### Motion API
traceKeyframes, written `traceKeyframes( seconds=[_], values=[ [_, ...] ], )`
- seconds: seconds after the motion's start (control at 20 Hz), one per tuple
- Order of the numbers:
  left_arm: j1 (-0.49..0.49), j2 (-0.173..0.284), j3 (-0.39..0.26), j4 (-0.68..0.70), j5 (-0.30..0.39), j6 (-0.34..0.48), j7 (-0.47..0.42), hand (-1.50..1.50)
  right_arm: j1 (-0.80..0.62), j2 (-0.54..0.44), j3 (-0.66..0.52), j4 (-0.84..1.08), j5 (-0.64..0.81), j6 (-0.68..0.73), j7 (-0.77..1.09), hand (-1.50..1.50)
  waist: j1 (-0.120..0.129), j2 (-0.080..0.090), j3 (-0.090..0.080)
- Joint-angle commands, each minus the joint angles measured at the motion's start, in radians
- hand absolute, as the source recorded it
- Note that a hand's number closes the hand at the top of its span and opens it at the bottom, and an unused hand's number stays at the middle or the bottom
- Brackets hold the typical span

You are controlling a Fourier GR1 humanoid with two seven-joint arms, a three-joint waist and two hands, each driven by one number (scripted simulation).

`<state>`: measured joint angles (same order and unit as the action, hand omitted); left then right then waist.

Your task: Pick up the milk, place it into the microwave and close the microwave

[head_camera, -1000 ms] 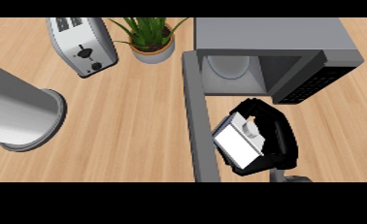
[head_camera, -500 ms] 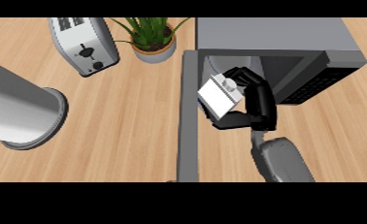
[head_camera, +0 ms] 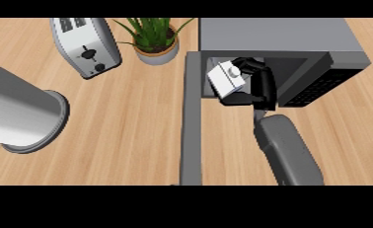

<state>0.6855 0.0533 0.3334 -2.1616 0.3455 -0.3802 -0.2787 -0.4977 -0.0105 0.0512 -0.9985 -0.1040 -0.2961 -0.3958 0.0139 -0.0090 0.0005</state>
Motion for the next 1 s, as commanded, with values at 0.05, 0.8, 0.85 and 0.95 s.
traceKeyframes(
  seconds=[0.05, 0.8, 0.85, 0.95],
  values=[
    [-0.039, 0.016, 0.021, 0.053, -0.006, -0.022, 0.001, -1.5, -0.174, -0.022, -0.098, 0.313, -0.022, 0.055, -0.096, 1.5, 0.021, 0.02, 0.001],
    [-0.077, 0.02, 0.056, 0.109, 0.01, -0.078, -0.008, -1.5, -0.439, -0.057, -0.17, 0.727, 0.089, -0.111, -0.412, 1.5, 0.05, 0.03, 0.001],
    [-0.113, -0.014, 0.013, 0.09, -0.022, -0.032, 0.025, -1.5, -0.476, -0.063, -0.171, 0.742, 0.095, -0.12, -0.387, 1.5, 0.043, 0.03, 0.001],
    [-0.091, 0.019, 0.064, 0.111, 0.031, -0.069, 0.004, -1.5, -0.504, -0.071, -0.119, 0.758, 0.166, -0.231, -0.357, 1.5, 0.056, 0.029, 0.0]
  ],
)
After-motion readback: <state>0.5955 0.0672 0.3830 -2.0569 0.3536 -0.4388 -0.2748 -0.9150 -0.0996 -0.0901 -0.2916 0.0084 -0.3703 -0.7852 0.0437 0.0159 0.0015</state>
